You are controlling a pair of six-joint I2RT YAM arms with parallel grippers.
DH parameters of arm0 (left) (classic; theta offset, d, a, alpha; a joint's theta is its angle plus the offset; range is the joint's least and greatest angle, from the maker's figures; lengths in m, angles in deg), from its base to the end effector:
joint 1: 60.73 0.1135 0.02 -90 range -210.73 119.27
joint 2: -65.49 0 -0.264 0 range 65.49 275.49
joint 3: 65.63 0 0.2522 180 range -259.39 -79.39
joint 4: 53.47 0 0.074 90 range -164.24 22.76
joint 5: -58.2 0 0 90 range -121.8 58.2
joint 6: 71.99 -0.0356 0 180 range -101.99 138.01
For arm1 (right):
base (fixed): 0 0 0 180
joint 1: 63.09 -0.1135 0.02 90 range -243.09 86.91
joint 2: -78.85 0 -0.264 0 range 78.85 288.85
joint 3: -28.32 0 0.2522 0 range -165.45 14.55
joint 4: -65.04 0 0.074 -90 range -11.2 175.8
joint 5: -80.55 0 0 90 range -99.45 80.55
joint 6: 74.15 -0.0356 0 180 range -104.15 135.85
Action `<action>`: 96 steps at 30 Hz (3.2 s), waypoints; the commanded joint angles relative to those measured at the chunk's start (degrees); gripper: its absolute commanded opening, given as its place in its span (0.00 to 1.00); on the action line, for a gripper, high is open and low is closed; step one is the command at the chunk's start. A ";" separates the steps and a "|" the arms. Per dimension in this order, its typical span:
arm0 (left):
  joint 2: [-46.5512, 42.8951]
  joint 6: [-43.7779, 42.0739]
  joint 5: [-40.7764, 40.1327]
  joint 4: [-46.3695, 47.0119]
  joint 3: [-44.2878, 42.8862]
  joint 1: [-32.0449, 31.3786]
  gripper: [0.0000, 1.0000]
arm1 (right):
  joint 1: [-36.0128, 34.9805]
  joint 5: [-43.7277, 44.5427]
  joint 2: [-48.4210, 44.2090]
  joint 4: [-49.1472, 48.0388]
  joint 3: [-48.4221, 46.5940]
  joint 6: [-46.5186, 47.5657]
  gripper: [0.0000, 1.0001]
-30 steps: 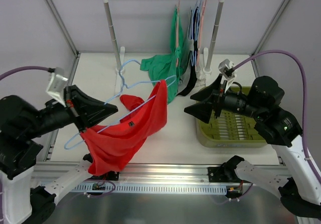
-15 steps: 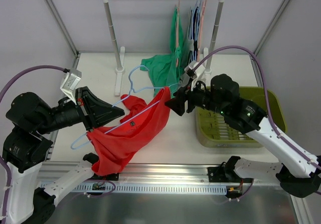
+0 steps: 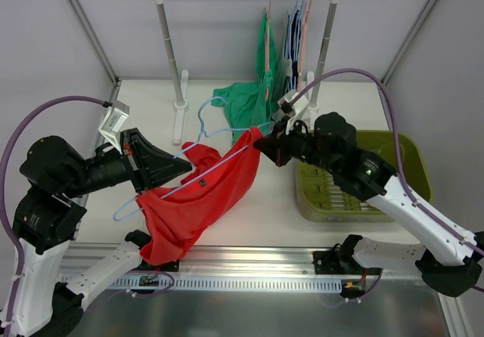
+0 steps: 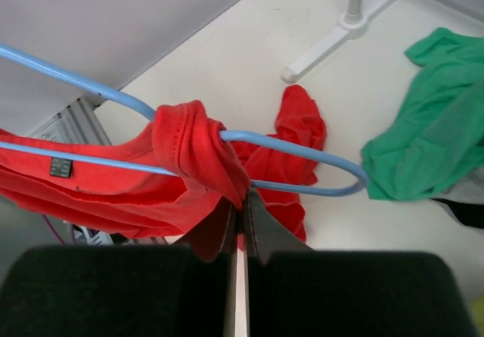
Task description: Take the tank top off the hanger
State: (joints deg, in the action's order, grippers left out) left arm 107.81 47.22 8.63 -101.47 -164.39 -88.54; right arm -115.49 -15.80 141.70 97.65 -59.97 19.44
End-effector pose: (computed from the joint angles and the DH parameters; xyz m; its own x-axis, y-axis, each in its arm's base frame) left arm 0.0460 -0.0504 0.5162 -0.3369 -0.2423 -0.9098 0.8686 0.2930 -0.3996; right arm 0.1408 0.1892 0.4431 -0.0225 -0.1312 -0.9911 -0.8575 0.5122 -0.0483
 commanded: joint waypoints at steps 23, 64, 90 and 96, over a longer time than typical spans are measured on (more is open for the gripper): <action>7.22 14.46 12.57 47.47 4.13 -1.36 0.00 | 17.42 -8.58 -13.97 1.28 5.17 -6.67 0.00; -6.81 -18.77 -59.21 67.96 39.66 -19.30 0.00 | 1.60 -3.94 -11.61 0.39 24.86 -15.02 0.99; 38.87 -3.02 -41.31 25.19 -18.43 5.91 0.00 | 1.78 10.75 -23.56 12.26 22.93 -12.47 0.99; 48.27 1.29 -37.26 25.54 -27.30 10.41 0.00 | 1.69 9.60 -23.56 12.53 22.49 -12.12 1.00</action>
State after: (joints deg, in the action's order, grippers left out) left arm 152.34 46.52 -33.38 -76.97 -185.81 -79.45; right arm -113.59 -6.82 118.40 109.84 -35.16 6.18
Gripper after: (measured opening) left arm 0.020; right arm 0.993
